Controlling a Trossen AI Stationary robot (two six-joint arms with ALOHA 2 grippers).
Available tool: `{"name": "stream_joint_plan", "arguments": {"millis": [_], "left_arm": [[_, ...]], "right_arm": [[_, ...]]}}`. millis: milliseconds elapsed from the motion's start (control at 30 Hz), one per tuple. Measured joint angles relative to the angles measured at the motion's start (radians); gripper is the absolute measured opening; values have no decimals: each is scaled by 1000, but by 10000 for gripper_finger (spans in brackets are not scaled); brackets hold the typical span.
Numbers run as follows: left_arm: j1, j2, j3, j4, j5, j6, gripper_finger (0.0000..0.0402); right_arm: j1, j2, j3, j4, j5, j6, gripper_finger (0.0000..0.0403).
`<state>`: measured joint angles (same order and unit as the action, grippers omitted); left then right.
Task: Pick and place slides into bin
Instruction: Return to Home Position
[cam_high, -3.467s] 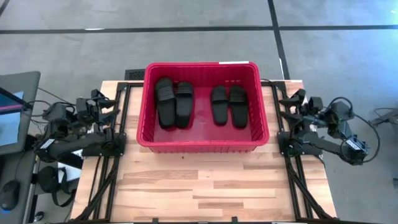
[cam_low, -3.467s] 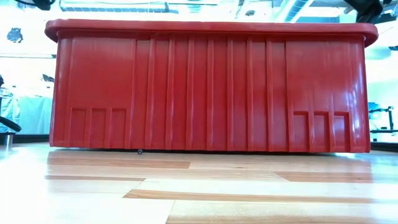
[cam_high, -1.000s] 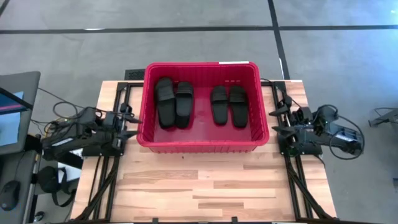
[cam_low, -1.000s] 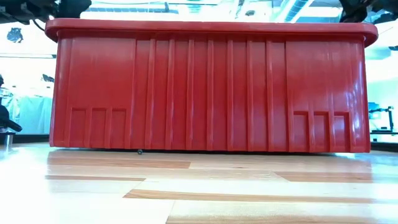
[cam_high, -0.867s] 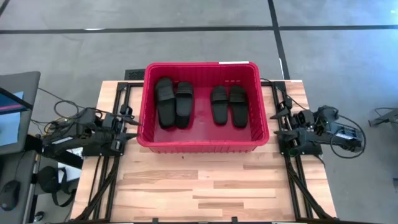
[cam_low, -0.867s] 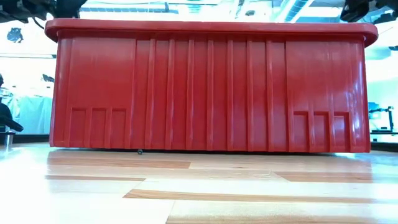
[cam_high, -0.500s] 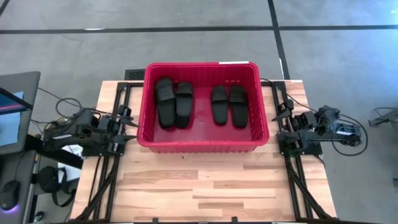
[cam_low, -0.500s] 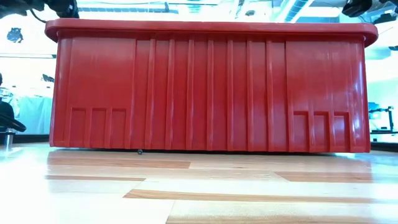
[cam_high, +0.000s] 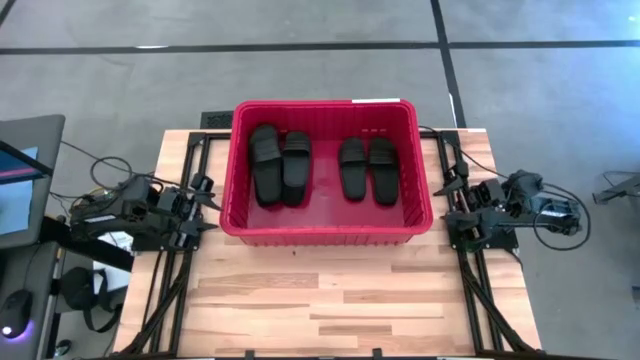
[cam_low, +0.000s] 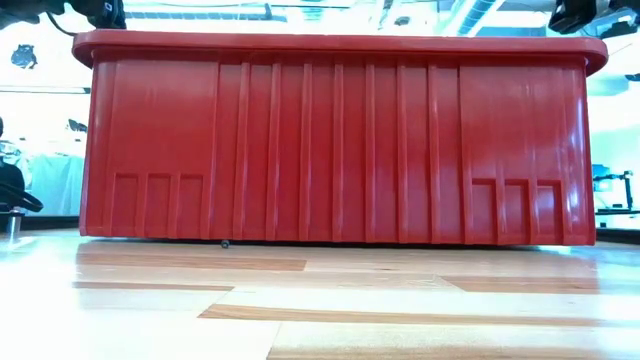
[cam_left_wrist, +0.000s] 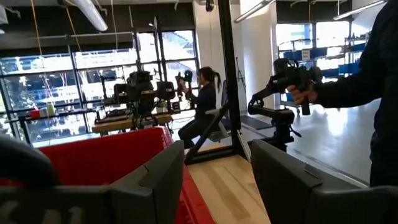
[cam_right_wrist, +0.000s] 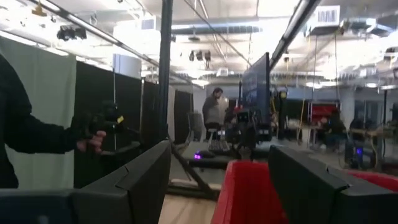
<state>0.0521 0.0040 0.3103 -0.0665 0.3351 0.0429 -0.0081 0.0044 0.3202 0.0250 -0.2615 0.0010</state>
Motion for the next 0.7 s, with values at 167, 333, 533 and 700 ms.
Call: {"name": "stream_joint_plan", "arguments": {"millis": [167,333,533,700], "left_arm": [[0,0,0,-28,0,-13,176],[0,0,0,-68,-1,-27,176],[0,0,0,-147,-2,-52,176],[0,0,0,-156,-8,-62,176]], "right_arm": [[0,0,0,-19,0,0,256],[0,0,0,-19,0,0,256],[0,0,0,-19,0,0,256],[0,0,0,-19,0,0,256]]}}
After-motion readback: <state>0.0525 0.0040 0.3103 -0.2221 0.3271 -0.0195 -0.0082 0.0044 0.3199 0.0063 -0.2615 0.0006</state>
